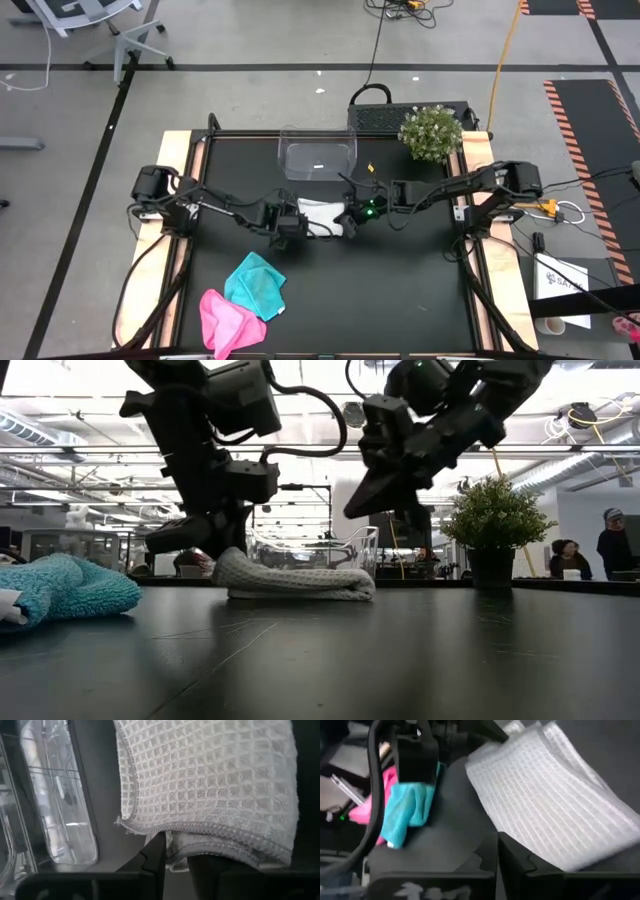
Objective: Fold microfiber towels
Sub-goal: Fold the white microfiber towel
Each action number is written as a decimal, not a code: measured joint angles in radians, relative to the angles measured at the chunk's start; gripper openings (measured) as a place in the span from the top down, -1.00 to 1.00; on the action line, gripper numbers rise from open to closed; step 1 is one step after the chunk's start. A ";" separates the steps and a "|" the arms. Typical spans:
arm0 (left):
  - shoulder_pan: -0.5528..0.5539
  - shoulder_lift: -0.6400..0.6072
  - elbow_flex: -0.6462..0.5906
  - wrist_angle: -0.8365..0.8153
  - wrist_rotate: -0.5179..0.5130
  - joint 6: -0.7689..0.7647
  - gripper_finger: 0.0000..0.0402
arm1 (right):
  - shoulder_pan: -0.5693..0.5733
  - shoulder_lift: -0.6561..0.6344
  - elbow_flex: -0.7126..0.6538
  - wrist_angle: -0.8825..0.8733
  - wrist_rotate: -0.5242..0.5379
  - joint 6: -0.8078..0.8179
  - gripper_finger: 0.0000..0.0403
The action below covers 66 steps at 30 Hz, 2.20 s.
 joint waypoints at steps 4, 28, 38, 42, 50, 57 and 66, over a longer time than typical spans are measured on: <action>0.011 0.000 0.000 0.006 0.024 -0.019 0.62 | 0.000 0.090 0.000 0.080 -0.001 0.026 1.00; 0.000 -0.016 0.000 -0.279 -0.014 -0.288 0.62 | 0.031 0.103 -0.001 -0.238 -0.030 -0.049 1.00; -0.016 -0.156 0.044 0.241 0.122 -0.347 0.62 | 0.045 0.024 0.000 -0.225 0.030 -0.043 1.00; 0.007 -0.101 0.030 0.365 0.178 -0.356 0.62 | 0.035 0.022 -0.001 -0.233 0.053 -0.046 1.00; 0.021 0.020 0.028 0.498 0.234 -0.458 0.62 | 0.033 0.022 -0.001 -0.239 0.172 -0.046 1.00; 0.022 0.083 0.028 0.557 0.281 -0.505 0.62 | 0.027 0.023 -0.001 -0.243 0.190 -0.041 1.00; 0.039 0.167 0.029 0.534 0.250 -0.507 0.62 | 0.012 0.023 -0.003 -0.225 0.264 -0.042 1.00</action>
